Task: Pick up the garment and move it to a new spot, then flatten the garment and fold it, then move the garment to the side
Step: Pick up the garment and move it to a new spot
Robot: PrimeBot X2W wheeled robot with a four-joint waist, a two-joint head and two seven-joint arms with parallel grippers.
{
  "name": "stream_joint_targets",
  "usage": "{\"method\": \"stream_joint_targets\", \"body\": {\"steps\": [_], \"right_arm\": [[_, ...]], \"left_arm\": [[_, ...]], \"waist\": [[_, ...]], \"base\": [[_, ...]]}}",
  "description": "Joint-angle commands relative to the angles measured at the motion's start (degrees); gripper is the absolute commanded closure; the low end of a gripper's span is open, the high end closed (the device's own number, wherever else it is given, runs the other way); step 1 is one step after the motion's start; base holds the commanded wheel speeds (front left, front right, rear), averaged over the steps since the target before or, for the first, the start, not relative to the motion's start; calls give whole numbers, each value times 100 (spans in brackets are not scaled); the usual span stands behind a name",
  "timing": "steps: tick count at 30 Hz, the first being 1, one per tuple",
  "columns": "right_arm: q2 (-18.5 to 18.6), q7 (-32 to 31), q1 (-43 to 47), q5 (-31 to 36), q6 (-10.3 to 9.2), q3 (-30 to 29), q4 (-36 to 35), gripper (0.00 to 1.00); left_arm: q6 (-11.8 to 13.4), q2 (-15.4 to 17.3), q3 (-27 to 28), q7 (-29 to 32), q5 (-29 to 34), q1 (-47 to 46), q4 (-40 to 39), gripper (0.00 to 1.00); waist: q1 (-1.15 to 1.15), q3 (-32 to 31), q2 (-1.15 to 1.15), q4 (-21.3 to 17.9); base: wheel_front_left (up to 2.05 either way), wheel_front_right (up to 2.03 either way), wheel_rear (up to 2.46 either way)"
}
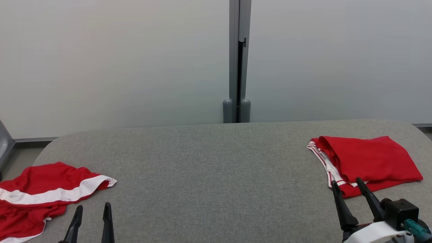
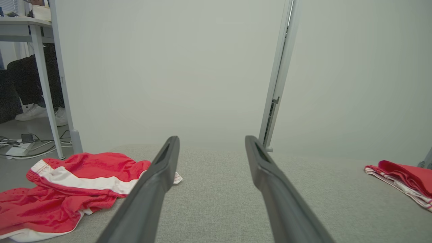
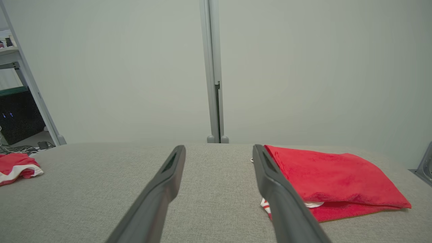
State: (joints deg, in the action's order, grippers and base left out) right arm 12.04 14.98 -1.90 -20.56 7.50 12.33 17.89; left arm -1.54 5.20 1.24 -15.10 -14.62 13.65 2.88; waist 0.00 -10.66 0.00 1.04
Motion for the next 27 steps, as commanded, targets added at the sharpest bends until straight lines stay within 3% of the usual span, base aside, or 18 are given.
{"method": "stream_joint_targets", "body": {"steps": [1, 15, 27], "right_arm": [[11, 26, 58, 20, -1, 3, -12, 0], [-37, 27, 120, -81, -1, 74, -40, 0], [-225, 26, 195, -171, -1, 214, -95, 0]], "left_arm": [[-33, 13, 19, -6, 40, -15, 9, 0], [-113, 15, 43, -7, 103, -111, 79, 0], [-18, 205, 107, 88, 115, -120, 79, 0]], "waist": [[0, 4, 0, 3], [0, -3, 0, 176], [0, 22, 0, 1170]], "base": [[0, 0, 0], [0, 0, 0], [0, 0, 0]]}}
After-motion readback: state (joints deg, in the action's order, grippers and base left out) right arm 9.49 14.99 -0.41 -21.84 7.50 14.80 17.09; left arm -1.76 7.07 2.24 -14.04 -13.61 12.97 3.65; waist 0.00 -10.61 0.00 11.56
